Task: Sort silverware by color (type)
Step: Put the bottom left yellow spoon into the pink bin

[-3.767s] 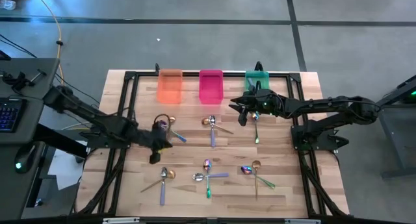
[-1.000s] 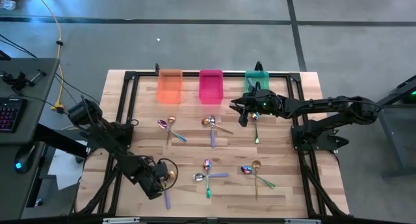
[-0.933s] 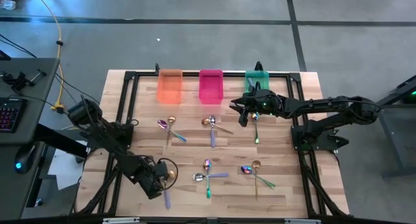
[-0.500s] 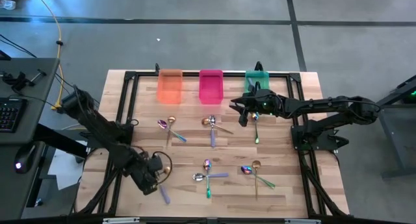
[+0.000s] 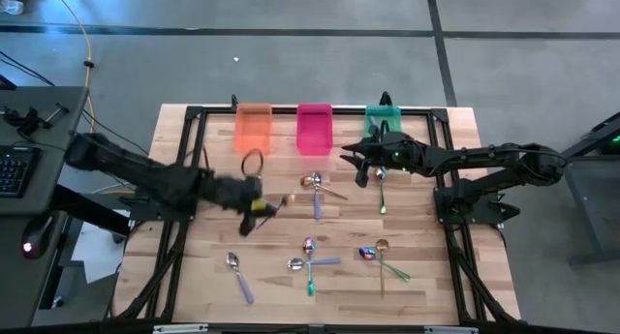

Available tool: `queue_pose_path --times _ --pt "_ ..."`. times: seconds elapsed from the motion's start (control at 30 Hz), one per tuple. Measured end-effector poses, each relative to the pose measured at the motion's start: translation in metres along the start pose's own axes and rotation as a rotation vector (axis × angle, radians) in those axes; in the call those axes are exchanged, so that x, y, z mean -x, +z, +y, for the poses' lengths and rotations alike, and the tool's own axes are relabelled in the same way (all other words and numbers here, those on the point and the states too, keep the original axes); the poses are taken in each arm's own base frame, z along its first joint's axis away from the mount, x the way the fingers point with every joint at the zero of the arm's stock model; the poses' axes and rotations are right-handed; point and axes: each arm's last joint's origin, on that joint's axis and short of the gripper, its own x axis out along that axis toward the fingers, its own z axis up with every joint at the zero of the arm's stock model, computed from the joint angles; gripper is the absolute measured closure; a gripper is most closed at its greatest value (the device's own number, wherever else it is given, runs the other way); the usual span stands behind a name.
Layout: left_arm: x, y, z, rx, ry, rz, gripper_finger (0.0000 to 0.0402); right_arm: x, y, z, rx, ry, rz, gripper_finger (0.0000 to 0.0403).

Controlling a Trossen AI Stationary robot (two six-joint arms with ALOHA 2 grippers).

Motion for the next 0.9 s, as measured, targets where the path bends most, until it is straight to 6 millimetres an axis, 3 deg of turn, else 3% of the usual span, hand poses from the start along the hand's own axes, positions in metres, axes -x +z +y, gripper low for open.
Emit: queue_pose_path --times 0.17,0.4,0.63,0.77,0.9 --pt "-0.003 0.029 0.049 -0.078 -0.058 -0.209 0.0398 -0.005 0.005 0.001 -0.068 0.123 -0.082 0.0295" --pt "-0.006 0.059 0.103 -0.171 -0.135 -0.431 0.0398 -0.034 -0.003 0.003 -0.142 0.174 -0.183 0.0292" --pt "-0.018 0.064 0.151 -0.191 -0.151 -0.531 0.0398 -0.071 0.015 0.004 -0.161 0.244 -0.243 0.0245" --pt "-0.018 0.065 0.169 -0.202 -0.178 -0.606 0.0398 -0.094 0.03 -0.001 -0.165 0.21 -0.25 0.0206" --pt "-0.011 0.068 0.181 -0.202 -0.189 -0.704 0.0398 -0.114 0.038 -0.01 -0.18 0.18 -0.229 0.0193"
